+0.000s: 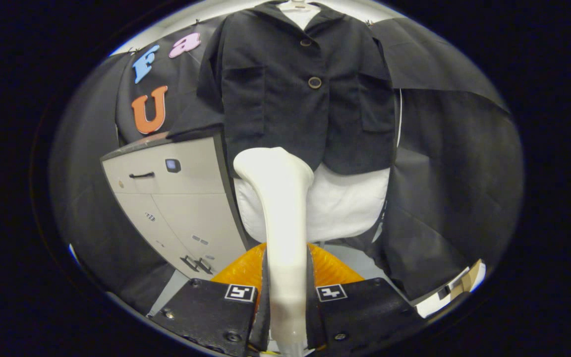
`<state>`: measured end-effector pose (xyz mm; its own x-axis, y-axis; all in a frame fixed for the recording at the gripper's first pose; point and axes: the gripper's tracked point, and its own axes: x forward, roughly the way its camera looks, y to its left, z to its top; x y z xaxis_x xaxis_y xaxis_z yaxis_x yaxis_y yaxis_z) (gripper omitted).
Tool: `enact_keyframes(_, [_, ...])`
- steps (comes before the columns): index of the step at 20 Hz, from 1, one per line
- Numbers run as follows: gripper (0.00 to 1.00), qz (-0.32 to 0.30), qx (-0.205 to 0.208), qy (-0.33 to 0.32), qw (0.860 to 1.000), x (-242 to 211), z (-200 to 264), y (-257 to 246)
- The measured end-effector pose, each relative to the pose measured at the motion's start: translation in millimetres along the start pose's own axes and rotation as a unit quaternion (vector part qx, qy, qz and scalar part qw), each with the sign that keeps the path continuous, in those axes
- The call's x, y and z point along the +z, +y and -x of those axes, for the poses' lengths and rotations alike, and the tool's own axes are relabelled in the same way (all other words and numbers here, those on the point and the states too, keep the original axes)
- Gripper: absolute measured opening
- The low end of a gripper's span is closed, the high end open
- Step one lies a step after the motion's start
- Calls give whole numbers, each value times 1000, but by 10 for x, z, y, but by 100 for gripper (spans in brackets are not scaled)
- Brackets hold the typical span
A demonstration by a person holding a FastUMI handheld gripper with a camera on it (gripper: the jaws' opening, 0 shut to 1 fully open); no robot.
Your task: Iron the clothes twice with a garment steamer, once on the left side and once on the right side.
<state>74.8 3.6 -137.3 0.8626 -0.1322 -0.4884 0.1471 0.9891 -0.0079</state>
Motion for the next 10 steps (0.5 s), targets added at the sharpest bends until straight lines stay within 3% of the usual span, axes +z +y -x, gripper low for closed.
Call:
enact_keyframes(4, [32, -8, 17, -52, 998, 729, 310, -292])
enact_keyframes(10, [32, -28, 18, -164, 986, 2225, 692, -779])
